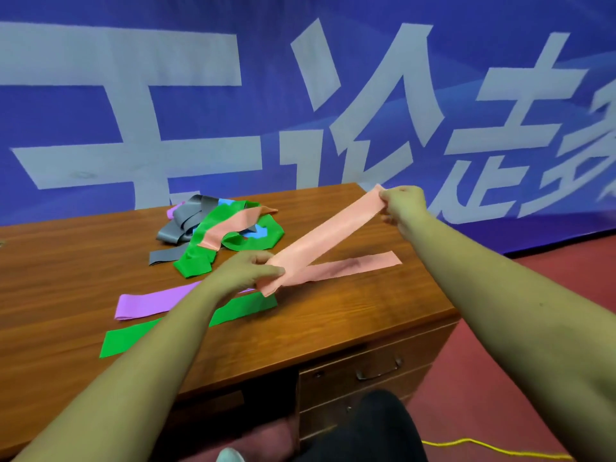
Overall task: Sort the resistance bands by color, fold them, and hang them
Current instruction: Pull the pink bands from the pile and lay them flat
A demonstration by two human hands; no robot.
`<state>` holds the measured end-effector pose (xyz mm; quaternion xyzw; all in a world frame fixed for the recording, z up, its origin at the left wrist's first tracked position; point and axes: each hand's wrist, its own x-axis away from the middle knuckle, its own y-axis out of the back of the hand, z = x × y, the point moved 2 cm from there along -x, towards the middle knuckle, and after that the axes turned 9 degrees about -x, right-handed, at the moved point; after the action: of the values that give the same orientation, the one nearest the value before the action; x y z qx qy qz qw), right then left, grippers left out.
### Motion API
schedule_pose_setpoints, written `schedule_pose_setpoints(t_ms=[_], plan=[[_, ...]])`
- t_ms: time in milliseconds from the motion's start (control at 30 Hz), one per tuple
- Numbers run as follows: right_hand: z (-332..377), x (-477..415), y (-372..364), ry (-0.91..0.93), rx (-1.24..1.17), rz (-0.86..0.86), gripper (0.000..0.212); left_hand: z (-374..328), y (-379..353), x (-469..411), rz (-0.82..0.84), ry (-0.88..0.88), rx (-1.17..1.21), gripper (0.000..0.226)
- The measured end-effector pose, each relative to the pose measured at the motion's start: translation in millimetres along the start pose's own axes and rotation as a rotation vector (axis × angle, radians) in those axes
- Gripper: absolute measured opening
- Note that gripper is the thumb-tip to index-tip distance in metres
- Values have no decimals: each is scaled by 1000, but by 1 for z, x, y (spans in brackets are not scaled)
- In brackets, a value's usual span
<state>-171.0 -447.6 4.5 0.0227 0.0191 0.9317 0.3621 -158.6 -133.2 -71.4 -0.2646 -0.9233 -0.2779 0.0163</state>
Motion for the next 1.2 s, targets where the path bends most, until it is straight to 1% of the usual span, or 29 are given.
schedule_pose_setpoints(t_ms=[67,200,267,333,400,533,600,767,900,967,1067,1133,1200], plan=[[-18,-9,8,-46,-2,-34,16,4,3,-6,-12,10,29,16],[-50,-21,21,-88,-17,-33,15,8,2,-22,-116,35,122,16],[-63,-27,29,-102,0,-62,15,8,-1,-29,-179,53,138,22],[-75,-32,35,-103,23,-71,10,6,-6,-33,-253,50,68,25],[-87,-37,40,-109,54,-67,6,4,-12,-37,-284,36,-21,25],[-112,-49,45,-116,134,-65,11,6,-22,-50,-333,-34,-388,19],[-122,-57,45,-95,170,-57,11,10,-28,-58,-333,-39,-488,17],[-133,-62,40,-4,293,-46,9,21,-41,-74,-334,-29,-621,13],[-147,-65,38,32,410,-49,13,34,-49,-78,-360,-93,-748,14],[-149,-65,37,68,431,-57,12,38,-51,-78,-420,-135,-747,17],[-150,-67,36,100,371,-78,12,37,-49,-80,-511,-168,-687,18],[-152,-67,36,120,376,-86,12,36,-49,-82,-507,-172,-720,16],[-156,-67,36,150,456,-92,12,38,-52,-84,-453,-142,-814,16]])
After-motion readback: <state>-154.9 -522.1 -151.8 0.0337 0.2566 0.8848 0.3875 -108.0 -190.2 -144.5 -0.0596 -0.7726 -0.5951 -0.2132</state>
